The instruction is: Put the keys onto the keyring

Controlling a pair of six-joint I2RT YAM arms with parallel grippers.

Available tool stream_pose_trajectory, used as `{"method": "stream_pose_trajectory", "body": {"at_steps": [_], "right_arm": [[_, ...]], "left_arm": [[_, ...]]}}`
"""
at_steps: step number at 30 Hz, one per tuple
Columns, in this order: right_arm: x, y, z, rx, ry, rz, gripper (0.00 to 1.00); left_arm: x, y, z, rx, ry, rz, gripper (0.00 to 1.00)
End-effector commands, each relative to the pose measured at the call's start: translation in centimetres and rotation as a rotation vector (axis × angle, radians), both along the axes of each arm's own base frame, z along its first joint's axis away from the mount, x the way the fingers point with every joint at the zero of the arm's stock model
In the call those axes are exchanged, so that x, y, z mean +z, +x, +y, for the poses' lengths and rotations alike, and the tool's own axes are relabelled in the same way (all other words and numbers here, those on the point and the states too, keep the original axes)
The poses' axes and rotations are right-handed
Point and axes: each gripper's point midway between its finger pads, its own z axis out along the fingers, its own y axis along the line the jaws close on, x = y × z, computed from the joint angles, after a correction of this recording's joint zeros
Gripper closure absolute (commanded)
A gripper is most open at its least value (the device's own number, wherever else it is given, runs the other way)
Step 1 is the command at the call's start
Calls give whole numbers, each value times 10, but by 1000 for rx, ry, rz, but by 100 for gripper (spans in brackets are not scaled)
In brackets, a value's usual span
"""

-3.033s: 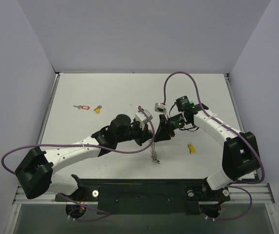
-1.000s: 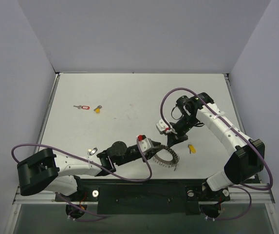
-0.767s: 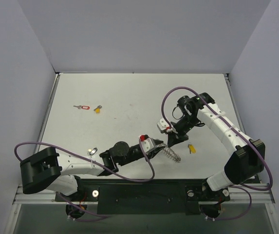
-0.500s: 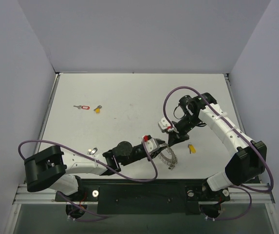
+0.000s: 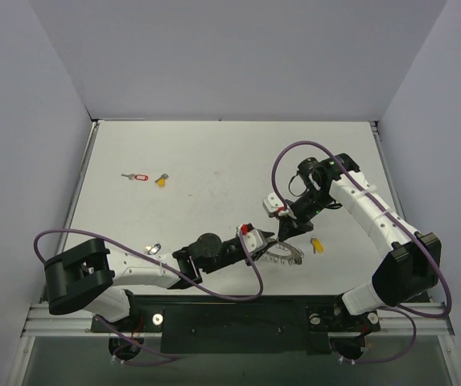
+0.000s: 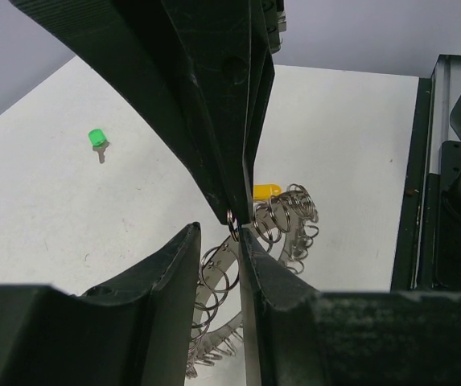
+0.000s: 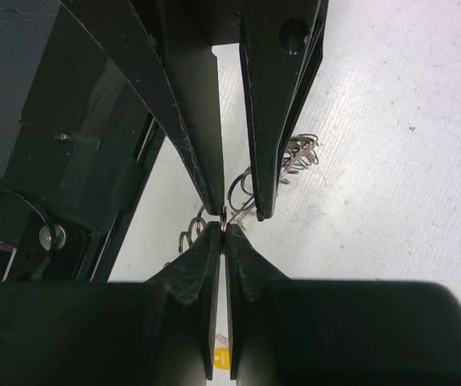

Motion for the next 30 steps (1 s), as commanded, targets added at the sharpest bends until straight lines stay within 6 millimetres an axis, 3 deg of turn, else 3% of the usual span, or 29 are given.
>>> {"method": "stream_pose_trajectory", "body": {"at_steps": [1, 10, 17, 23, 30], "right_arm": [[14, -16, 4, 1, 62, 39, 100], [14, -16, 4, -4, 63, 48, 100], [12, -14, 3, -13, 62, 57, 100], [13, -15, 4, -12, 69, 57, 100], [15, -15, 5, -18, 79, 60, 100]], "left_arm": [[31, 1, -1, 5, -70, -55, 65], [31, -2, -1, -14, -46, -65, 73], [44, -3, 14, 12, -66, -72, 70], [26, -2, 26, 34, -4, -79, 67], [16, -5, 17, 0, 1, -82, 67]]}}
